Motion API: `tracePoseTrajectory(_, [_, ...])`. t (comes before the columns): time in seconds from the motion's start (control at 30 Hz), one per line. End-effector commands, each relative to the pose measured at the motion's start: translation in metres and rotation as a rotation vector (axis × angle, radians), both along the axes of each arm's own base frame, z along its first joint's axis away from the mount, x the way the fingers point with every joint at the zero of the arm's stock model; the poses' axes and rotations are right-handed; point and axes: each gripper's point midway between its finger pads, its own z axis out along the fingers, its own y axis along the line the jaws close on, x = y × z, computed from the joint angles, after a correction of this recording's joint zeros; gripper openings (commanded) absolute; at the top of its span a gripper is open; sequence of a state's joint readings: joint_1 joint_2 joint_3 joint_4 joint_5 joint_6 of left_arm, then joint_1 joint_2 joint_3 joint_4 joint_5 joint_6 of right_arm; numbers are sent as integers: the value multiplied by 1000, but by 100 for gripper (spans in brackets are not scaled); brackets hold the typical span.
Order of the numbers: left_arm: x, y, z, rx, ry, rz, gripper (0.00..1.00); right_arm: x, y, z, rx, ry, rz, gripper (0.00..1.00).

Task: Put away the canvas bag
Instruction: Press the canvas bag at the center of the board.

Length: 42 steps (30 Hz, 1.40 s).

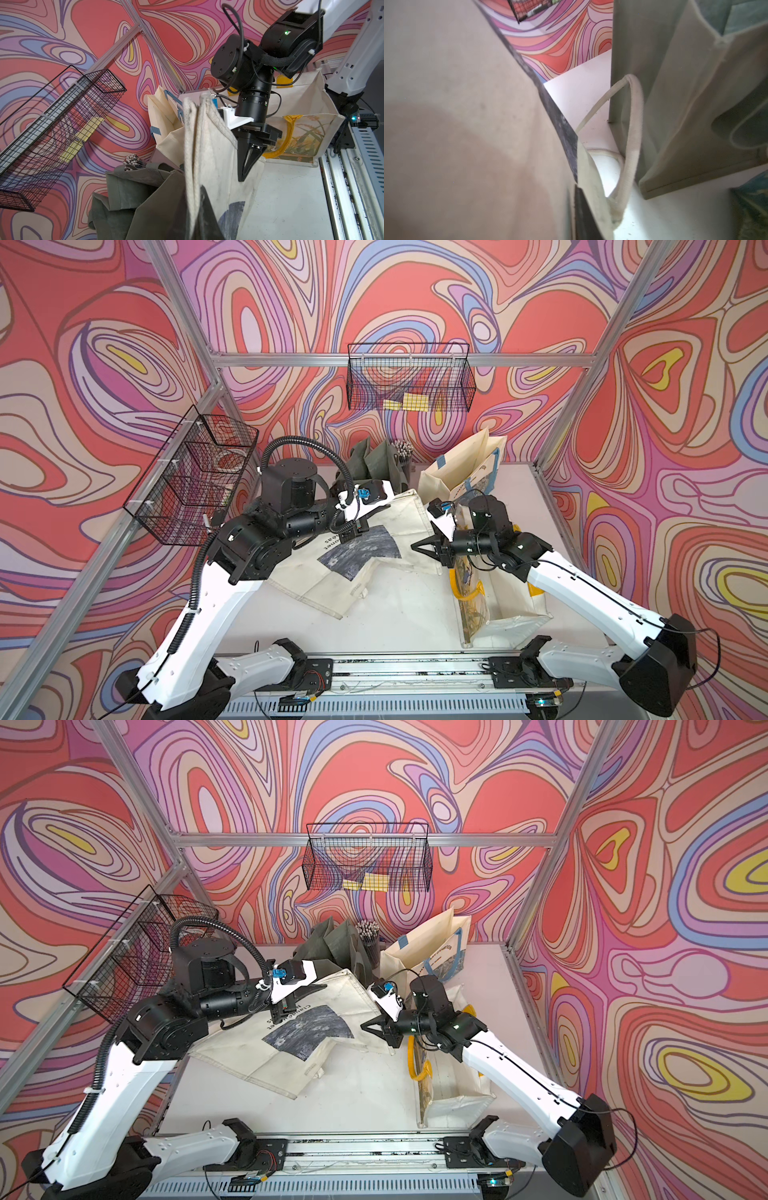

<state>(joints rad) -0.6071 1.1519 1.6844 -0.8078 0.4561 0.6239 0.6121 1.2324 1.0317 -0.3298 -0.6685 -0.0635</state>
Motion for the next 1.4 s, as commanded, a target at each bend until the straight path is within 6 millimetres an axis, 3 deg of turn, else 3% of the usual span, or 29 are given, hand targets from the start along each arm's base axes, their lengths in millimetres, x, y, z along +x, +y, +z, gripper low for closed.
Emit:
tracePoseTrajectory(0.0, [-10, 13, 48, -66, -156, 17, 0, 10, 5, -10, -43, 51, -13, 0])
tracePoseTrajectory(0.13, [-3, 26, 42, -27, -180, 99, 0, 17, 19, -3, -47, 26, 2, 0])
tracePoseTrajectory(0.27, [15, 54, 40, -17, -294, 285, 0, 22, 36, 5, -51, -30, 3, 0])
tracePoseTrajectory(0.47, [22, 85, 47, 36, -415, 442, 0, 13, 86, 12, -44, -54, 50, 0])
tracePoseTrajectory(0.67, [26, 97, 65, 56, -479, 507, 0, 10, 125, 22, 32, -46, 78, 0])
tracePoseTrajectory(0.93, [45, 104, 66, 131, -559, 591, 0, 27, 159, -5, 75, -126, 58, 0])
tracePoseTrajectory(1.1, [43, 99, 75, 80, -563, 567, 0, 45, 157, -8, 59, -175, -34, 0])
tracePoseTrajectory(1.27, [59, 90, 58, 140, -550, 560, 0, 70, 140, -21, 10, -311, -176, 0])
tracePoseTrajectory(1.37, [70, 85, 55, 137, -545, 558, 0, 80, 149, -25, 18, -331, -187, 0])
